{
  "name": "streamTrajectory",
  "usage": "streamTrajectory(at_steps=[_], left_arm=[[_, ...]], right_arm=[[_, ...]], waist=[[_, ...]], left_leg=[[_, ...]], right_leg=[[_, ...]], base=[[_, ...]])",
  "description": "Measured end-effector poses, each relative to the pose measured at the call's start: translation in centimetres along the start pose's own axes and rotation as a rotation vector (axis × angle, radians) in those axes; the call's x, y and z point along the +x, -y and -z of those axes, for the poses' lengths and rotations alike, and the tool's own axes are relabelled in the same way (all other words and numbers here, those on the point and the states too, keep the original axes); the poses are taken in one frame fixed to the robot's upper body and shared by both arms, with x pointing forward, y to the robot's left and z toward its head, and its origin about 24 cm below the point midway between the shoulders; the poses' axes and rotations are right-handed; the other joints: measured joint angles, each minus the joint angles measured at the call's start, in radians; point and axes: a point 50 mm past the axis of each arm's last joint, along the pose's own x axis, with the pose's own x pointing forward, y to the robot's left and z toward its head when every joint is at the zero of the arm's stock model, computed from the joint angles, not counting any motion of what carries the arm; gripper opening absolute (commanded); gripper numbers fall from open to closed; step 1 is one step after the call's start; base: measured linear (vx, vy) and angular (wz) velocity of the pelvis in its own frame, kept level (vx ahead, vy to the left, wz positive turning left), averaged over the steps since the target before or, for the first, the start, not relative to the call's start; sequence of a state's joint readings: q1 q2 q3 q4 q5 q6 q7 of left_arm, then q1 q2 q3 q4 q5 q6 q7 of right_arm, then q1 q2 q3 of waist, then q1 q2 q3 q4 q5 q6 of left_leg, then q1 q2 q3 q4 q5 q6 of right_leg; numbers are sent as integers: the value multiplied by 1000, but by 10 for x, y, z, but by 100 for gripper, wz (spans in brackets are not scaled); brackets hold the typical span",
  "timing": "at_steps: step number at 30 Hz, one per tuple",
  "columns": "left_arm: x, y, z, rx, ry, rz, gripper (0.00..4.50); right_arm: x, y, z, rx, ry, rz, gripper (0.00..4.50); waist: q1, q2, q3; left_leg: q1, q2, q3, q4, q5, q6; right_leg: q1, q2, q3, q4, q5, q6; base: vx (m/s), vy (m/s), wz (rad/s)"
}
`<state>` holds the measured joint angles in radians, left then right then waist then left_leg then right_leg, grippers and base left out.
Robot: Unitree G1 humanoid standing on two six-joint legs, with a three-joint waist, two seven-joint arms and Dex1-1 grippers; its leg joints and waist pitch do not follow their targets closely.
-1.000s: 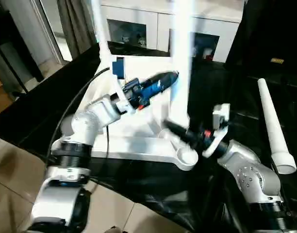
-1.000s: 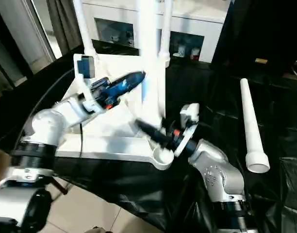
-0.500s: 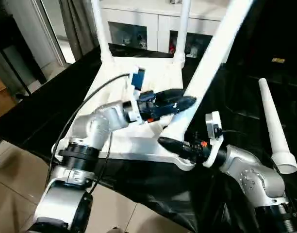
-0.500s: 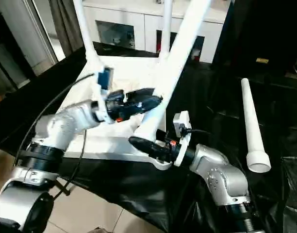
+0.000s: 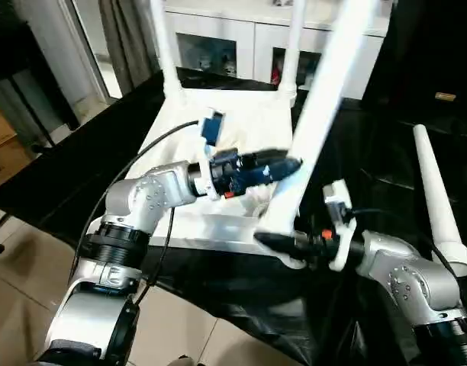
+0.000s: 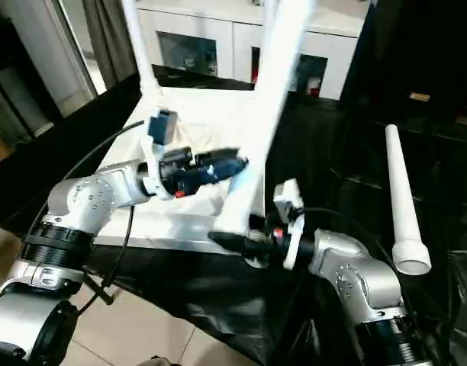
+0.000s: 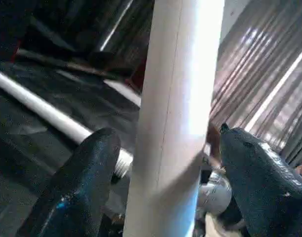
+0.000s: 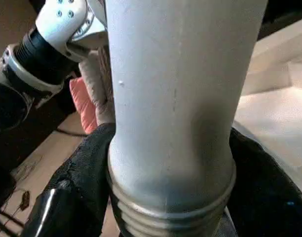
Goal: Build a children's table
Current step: Pick table leg
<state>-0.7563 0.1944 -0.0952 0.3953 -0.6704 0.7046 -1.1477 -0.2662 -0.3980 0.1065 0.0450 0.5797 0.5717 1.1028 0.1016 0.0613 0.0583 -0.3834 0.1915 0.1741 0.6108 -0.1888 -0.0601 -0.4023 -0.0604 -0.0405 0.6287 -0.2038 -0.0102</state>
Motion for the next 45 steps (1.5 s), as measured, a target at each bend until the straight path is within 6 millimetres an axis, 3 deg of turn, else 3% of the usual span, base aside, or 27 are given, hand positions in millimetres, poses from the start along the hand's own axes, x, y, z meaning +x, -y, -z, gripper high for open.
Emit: streamTrajectory(at_steps=[3, 4, 8, 9, 15, 21, 31, 32, 38, 45], left_arm=[[2, -4, 3, 52, -32, -49, 362], [3, -5, 4, 47, -29, -58, 328], [4, -8, 7, 7, -2, -62, 322], [4, -8, 6, 1, 7, -59, 293], [1, -3, 3, -40, 21, -17, 263], [-1, 0, 1, -23, 9, -5, 204], [3, 1, -2, 22, 49, -29, 193], [2, 1, -3, 26, 56, -35, 193], [-13, -5, -9, 74, 136, -183, 191], [-20, -5, -23, 197, 154, -359, 190]], right_arm=[[-3, 2, -1, -2, -22, 4, 270], [-3, 2, 0, 3, -23, 7, 270], [-8, 6, -2, 9, -39, 25, 270], [-8, 6, -3, 6, -43, 21, 270], [-7, 5, -5, 9, -68, -19, 270], [-8, 4, -4, 14, -87, -39, 270], [-10, 6, -13, -10, -92, -31, 270], [-9, 7, -14, -15, -89, -27, 326], [-5, 15, -19, -44, -34, 66, 387], [9, 21, -35, -133, 50, 181, 398]], waist=[[0, 0, 0], [0, -1, 0], [0, -2, 0], [0, -2, 0], [1, -3, 0], [9, -5, 0], [8, -19, 0], [7, -22, 1], [0, -39, 3], [-2, -48, 3]], left_leg=[[-1, 0, 0, 0, 1, 1], [-1, 0, 0, 0, 1, 2], [-1, 0, 0, 0, 5, 7], [-1, 0, 0, 0, 5, 7], [-1, 0, 0, 0, 5, 7], [-1, 0, 0, 1, 5, 7], [-1, 0, 0, 1, 5, 8], [-1, 0, 0, 1, 5, 8], [-2, 0, 1, 2, 5, 7], [-2, 1, 1, 2, 5, 7]], right_leg=[[0, 0, -1, 0, 0, 0], [0, 0, -1, 0, 0, 0], [0, 0, -1, 0, 0, 0], [0, 0, -1, 0, 0, 0], [0, 0, -1, 0, 0, 0], [0, -1, -1, 0, 0, 0], [-1, 0, -1, 1, 0, 0], [-1, 0, -1, 1, 0, 0], [-1, -1, -1, 1, 0, 0], [-1, -1, -1, 1, 0, 0]], base=[[0, 0, 0], [0, 0, 0], [0, 0, 0], [0, 0, 0], [0, 0, 0], [0, 0, 0], [0, 0, 0], [0, 0, 0], [0, 0, 0], [0, 0, 0]])
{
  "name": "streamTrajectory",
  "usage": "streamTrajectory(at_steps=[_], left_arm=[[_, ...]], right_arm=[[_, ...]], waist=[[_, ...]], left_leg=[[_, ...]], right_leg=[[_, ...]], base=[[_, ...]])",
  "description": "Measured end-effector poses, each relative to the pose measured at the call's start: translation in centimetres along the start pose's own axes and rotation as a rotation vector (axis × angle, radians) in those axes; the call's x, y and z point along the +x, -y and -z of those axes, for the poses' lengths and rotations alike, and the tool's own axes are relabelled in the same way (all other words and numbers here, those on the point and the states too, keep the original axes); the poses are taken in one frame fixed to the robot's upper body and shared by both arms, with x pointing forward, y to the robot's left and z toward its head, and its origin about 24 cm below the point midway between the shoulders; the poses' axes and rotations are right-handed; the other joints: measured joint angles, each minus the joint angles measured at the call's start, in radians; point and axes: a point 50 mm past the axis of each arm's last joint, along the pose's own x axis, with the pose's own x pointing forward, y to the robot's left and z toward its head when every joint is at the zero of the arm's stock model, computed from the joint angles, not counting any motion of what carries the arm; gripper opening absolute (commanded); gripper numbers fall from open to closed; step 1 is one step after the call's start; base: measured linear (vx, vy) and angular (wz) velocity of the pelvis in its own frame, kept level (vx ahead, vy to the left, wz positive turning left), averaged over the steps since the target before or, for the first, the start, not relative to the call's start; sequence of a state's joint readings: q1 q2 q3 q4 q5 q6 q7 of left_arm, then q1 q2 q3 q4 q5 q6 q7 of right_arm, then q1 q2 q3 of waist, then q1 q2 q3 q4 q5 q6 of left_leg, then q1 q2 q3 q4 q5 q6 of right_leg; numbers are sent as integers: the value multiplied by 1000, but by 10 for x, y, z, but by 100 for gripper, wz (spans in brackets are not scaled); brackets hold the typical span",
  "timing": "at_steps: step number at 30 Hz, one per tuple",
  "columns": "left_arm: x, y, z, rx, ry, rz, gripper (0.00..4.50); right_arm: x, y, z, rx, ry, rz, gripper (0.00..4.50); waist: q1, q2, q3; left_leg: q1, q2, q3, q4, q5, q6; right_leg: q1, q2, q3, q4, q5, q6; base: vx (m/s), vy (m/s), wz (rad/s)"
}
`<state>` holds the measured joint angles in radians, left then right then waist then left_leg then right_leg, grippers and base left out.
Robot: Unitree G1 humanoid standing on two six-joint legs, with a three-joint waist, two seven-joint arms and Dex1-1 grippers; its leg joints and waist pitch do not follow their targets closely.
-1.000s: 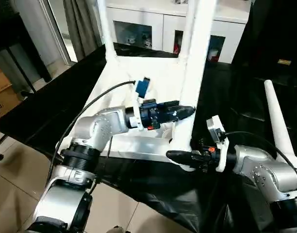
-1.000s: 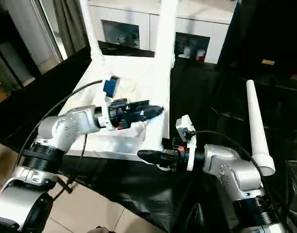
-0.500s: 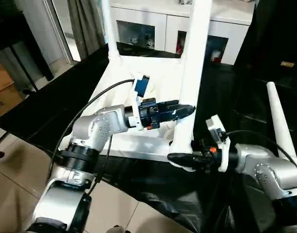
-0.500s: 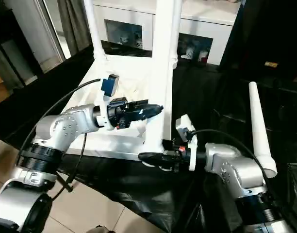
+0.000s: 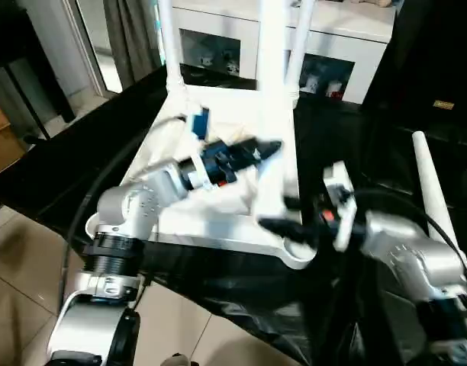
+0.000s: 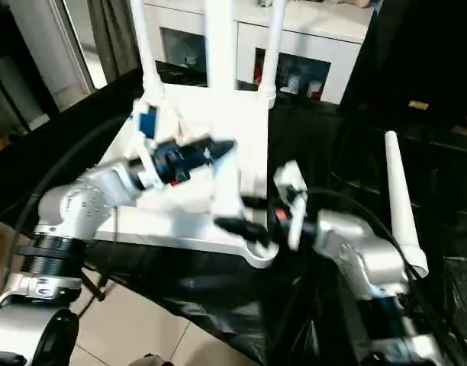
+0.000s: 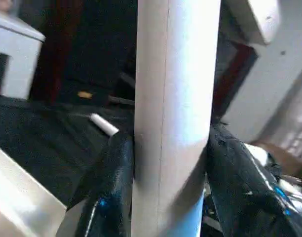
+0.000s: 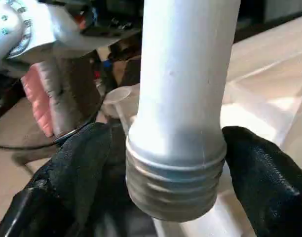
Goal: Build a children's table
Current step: Pick table leg
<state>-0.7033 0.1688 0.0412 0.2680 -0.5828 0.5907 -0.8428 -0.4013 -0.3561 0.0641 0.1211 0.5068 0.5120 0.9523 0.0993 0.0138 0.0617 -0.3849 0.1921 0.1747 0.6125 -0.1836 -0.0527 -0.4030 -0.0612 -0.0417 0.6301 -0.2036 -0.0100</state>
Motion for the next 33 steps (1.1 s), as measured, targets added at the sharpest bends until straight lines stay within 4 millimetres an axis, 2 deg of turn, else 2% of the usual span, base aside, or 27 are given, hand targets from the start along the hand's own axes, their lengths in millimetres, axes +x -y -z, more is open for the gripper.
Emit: streamTrajectory(at_steps=[6, 15, 21, 25, 33], left_arm=[[2, -3, -5, 110, -50, -170, 190], [6, -3, -1, 93, -68, -232, 190], [12, 5, -2, 91, -70, -186, 190], [12, 16, -4, 133, -107, -59, 190], [3, 19, -6, 138, -164, 62, 190]], right_arm=[[14, 9, -11, -24, 31, 150, 398], [20, 13, -13, -9, 3, 213, 398], [26, 6, -19, -29, -10, 172, 398], [25, 4, -19, -44, -38, 121, 398], [0, 1, -27, -89, -137, -16, 398]], waist=[[-10, -5, 0], [-10, -6, 0], [-10, -6, 0], [-9, -7, 0], [-9, -7, 0]], left_leg=[[0, 0, 0, 0, 0, -1], [0, 0, 0, 0, 0, -1], [0, 0, 0, 0, 0, -1], [0, 0, 0, 0, 0, -1], [0, 0, 0, 0, 0, -1]], right_leg=[[0, 0, 0, 0, 0, 0], [0, 0, 0, 0, 0, 0], [0, 0, 0, 0, 0, 0], [0, 0, 0, 0, 0, 0], [0, 0, 1, 1, 0, 0]], base=[[0, 0, 0], [0, 0, 0], [0, 0, 0], [0, 0, 0], [0, 0, 0]])
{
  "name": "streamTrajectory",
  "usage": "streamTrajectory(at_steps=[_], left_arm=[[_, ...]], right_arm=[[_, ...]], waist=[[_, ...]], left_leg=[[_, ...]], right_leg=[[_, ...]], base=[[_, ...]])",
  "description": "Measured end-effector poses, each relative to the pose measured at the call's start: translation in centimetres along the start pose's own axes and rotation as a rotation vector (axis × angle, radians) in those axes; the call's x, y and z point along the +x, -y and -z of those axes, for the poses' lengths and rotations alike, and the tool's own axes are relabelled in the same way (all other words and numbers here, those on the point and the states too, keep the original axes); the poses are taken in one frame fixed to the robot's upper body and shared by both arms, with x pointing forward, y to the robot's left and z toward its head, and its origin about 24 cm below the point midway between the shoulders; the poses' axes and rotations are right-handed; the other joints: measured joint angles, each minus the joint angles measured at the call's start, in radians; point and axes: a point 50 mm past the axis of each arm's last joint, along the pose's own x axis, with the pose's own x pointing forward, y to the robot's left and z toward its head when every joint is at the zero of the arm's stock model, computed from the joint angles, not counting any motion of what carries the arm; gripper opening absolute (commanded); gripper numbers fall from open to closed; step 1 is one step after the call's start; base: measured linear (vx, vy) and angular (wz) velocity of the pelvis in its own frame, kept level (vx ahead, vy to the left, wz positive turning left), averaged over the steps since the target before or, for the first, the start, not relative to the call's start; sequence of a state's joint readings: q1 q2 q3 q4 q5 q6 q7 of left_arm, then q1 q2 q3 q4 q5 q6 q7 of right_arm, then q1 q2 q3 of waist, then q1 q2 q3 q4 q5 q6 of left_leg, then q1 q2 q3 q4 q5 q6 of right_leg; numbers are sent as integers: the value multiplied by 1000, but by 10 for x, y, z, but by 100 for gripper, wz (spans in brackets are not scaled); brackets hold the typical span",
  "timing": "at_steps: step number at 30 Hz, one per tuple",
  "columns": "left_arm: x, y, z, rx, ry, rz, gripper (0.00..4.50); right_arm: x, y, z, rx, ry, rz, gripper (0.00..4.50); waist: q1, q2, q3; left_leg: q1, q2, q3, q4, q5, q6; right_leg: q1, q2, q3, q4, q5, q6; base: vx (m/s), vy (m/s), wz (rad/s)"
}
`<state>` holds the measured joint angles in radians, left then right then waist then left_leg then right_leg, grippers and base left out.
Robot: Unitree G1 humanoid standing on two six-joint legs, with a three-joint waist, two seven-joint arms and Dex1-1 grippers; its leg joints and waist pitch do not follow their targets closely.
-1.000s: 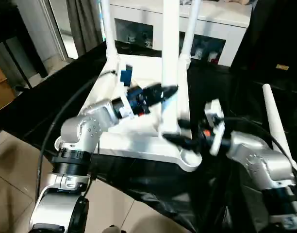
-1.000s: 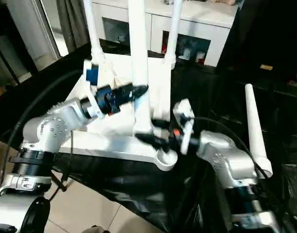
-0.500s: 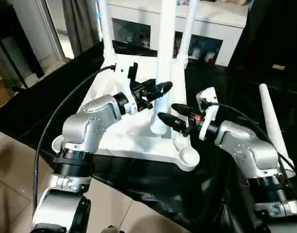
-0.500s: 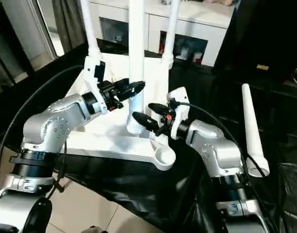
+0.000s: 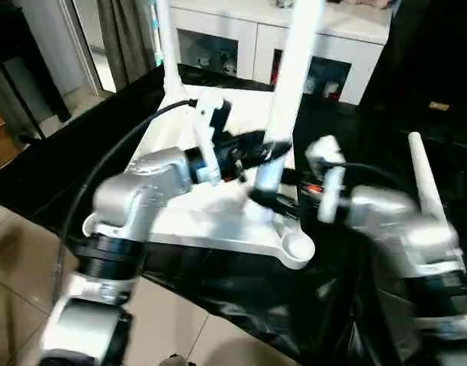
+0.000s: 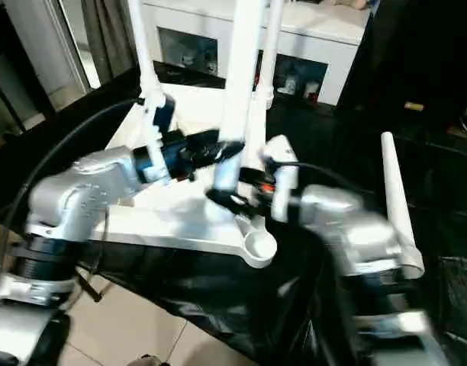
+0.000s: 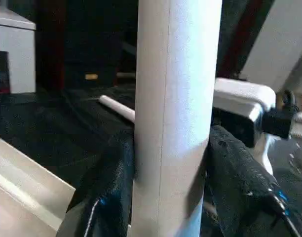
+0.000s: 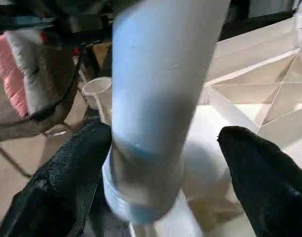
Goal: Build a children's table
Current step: Pick table leg
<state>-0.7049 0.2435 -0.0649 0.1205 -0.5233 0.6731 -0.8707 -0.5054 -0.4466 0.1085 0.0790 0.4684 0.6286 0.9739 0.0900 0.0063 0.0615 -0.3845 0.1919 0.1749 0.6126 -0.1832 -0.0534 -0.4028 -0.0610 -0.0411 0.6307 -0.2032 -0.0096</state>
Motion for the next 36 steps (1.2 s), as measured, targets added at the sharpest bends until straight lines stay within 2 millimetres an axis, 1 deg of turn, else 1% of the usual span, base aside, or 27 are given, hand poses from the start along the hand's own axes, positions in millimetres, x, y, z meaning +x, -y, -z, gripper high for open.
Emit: streamTrajectory(at_steps=[4, 8, 9, 13, 18, 19, 20, 21, 23, 24, 25, 27, 29, 31, 34, 36], left_arm=[[-1, 5, -2, -7, -2, 66, 190], [1, 12, -5, -27, 21, 124, 190], [2, 14, -6, -31, 23, 136, 190], [2, 19, -7, -30, 29, 172, 190], [1, 20, -4, -45, 24, 186, 190], [1, 20, -4, -47, 22, 186, 190], [1, 20, -4, -48, 20, 186, 190], [1, 20, -4, -49, 19, 190, 190], [0, 21, -4, -48, 16, 198, 190], [0, 21, -4, -47, 16, 202, 190], [0, 22, -4, -46, 15, 205, 190], [1, 23, -3, -45, 12, 210, 190], [1, 23, -3, -45, 12, 209, 190], [1, 23, -3, -45, 12, 208, 190], [1, 22, -3, -46, 12, 201, 190], [2, 22, -3, -47, 14, 201, 190]], right_arm=[[-5, -2, -3, 24, -6, -78, 398], [-5, -4, -12, 11, 1, -126, 398], [-5, -4, -13, 11, 6, -135, 398], [-3, -7, -12, 42, 13, -174, 398], [-2, -9, -12, 65, 13, -209, 398], [-2, -9, -11, 66, 12, -214, 379], [-2, -9, -11, 67, 13, -216, 379], [-2, -9, -12, 70, 15, -220, 361], [-2, -10, -12, 77, 17, -227, 351], [-2, -10, -11, 81, 15, -229, 334], [-2, -10, -11, 83, 15, -235, 334], [-2, -11, -11, 85, 16, -244, 311], [-2, -11, -11, 87, 17, -251, 303], [-2, -11, -11, 88, 17, -253, 278], [-2, -12, -11, 89, 17, -260, 262], [-2, -12, -11, 89, 18, -263, 244]], waist=[[0, 0, 0], [0, -1, 0], [1, -3, 0], [1, -6, 0], [1, -7, 0], [1, -7, 0], [1, -7, 0], [1, -7, 0], [1, -7, 0], [1, -7, 0], [1, -7, 0], [1, -7, 0], [1, -7, 0], [1, -7, 0], [1, -7, 0], [1, -7, 0]], left_leg=[[0, 0, 0, 0, 0, 0], [0, 0, 0, 0, 0, 0], [0, 0, 0, 0, 0, 0], [0, 0, 0, 1, 0, 0], [0, 0, 0, 1, 0, 0], [0, 0, 0, 1, 0, 0], [0, 0, 0, 1, 0, 1], [0, 0, 0, 1, 0, 1], [0, 0, 0, 1, 0, 1], [0, 0, 0, 1, 0, 1], [0, 0, 0, 1, 0, 1], [0, 0, 0, 1, 0, 1], [0, 0, 0, 1, 0, 1], [0, 0, 0, 1, 0, 1], [0, 0, 0, 2, 0, 1], [0, 0, 0, 2, 0, 1]], right_leg=[[0, 0, 0, 0, 0, 0], [0, 0, 0, 1, 0, 0], [0, 0, 0, 1, 0, 0], [0, 0, 0, 1, 0, 0], [0, 0, 0, 1, 0, 0], [0, 0, 0, 1, 0, 0], [0, 0, 0, 1, 0, 0], [0, 0, 0, 1, 0, 0], [0, 0, 0, 1, 0, 0], [0, 0, 0, 1, 0, 0], [0, 0, 0, 1, 0, 0], [0, 0, 0, 1, 0, 0], [0, 0, 0, 1, 0, 0], [0, 0, 0, 1, 0, 0], [0, 0, 0, 2, 0, 0], [0, 0, 0, 2, 0, 0]], base=[[0, 0, 0], [0, 0, 0], [0, 0, 0], [0, 0, 0], [0, 0, 0], [0, 0, 0], [0, 0, 0], [0, 0, 0], [0, 0, 0], [0, 0, 0], [0, 0, 0], [0, 0, 0], [0, 0, 0], [0, 0, 0], [0, 0, 0], [0, 0, 0]])
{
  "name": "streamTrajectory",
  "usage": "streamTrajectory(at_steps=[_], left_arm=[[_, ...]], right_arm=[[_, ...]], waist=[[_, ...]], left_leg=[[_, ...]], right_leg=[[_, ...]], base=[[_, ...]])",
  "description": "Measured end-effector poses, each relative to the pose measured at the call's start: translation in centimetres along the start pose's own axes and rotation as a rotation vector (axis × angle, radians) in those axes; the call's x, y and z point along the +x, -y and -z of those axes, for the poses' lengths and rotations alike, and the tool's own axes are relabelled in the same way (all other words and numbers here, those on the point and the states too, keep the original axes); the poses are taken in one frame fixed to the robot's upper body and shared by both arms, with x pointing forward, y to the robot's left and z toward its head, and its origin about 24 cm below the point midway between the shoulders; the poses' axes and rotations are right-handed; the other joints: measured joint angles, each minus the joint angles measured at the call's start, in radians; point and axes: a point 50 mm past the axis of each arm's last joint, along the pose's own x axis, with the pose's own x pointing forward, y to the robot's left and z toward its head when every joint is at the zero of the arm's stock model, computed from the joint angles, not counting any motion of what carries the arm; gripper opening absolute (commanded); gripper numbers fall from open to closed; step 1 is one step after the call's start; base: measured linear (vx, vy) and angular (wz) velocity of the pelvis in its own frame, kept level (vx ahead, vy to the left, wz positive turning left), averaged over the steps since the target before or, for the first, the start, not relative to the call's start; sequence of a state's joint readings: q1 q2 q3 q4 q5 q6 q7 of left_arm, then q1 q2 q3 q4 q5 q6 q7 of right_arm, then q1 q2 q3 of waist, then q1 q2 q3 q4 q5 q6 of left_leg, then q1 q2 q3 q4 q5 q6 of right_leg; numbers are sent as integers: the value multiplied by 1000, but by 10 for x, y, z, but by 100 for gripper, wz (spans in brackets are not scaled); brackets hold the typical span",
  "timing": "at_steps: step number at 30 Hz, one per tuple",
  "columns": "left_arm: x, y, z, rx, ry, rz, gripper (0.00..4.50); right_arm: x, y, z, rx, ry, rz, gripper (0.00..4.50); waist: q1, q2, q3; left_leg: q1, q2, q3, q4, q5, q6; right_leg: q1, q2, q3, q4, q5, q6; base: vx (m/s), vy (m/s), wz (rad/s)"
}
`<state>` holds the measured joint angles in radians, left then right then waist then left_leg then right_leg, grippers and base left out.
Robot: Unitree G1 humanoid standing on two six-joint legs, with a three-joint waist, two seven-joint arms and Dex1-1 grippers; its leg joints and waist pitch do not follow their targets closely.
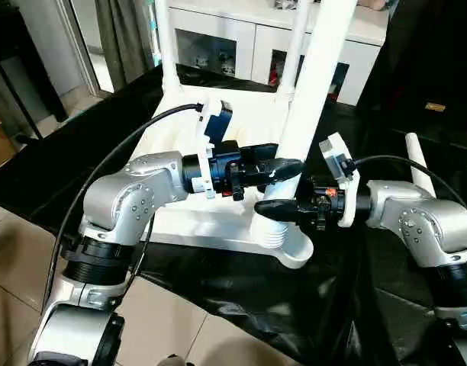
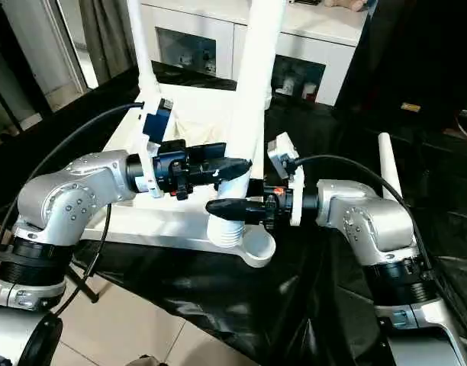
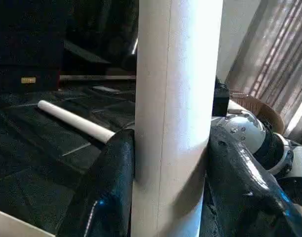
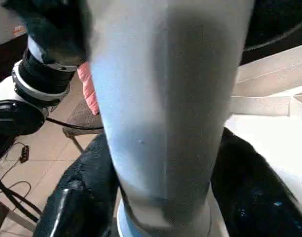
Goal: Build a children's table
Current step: Pick table leg
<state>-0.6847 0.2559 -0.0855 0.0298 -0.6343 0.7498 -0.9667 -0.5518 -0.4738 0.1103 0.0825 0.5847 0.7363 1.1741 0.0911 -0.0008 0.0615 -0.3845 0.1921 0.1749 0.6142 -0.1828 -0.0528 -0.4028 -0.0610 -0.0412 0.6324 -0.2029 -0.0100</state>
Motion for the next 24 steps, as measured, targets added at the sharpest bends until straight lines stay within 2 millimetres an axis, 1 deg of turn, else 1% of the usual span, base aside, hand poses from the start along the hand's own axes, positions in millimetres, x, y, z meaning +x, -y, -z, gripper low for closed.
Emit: streamTrajectory(at_steps=[5, 6, 9, 10, 12, 24], left_arm=[[0, 0, 0, -3, 4, -3, 190], [0, 0, 1, -4, 4, -7, 190], [1, 0, 1, -6, 5, -7, 190], [2, 0, 1, -7, 6, -4, 190], [1, 0, 1, -7, 6, -5, 190], [0, 0, 2, -6, -3, 2, 190]], right_arm=[[3, 0, 1, 9, 9, -8, 244], [3, 1, 2, 12, 10, -7, 270], [4, 1, 2, 19, 15, -2, 280], [4, 1, 2, 19, 15, -2, 303], [6, 2, 2, 15, 17, 0, 314], [6, 1, 1, 17, 20, -8, 314]], waist=[[0, 0, 0], [0, -1, 0], [0, -1, 0], [0, -1, 0], [1, -1, 0], [1, -1, 0]], left_leg=[[0, 0, 0, 0, 0, 0], [0, 0, 0, 0, 0, 0], [0, 0, 0, 1, 0, 0], [0, 0, 0, 1, 0, 0], [0, 0, 0, 1, 0, 0], [0, 0, 0, 2, 0, 0]], right_leg=[[0, 0, 0, 0, 0, 0], [0, 0, 0, 0, 0, 0], [0, 0, 0, 0, 0, 0], [0, 0, 0, 0, 0, 0], [0, 0, 0, 1, 0, 0], [0, 0, 0, 1, 0, 0]], base=[[0, 0, 0], [0, 0, 0], [0, 0, 0], [0, 0, 0], [0, 0, 0], [0, 0, 0]])
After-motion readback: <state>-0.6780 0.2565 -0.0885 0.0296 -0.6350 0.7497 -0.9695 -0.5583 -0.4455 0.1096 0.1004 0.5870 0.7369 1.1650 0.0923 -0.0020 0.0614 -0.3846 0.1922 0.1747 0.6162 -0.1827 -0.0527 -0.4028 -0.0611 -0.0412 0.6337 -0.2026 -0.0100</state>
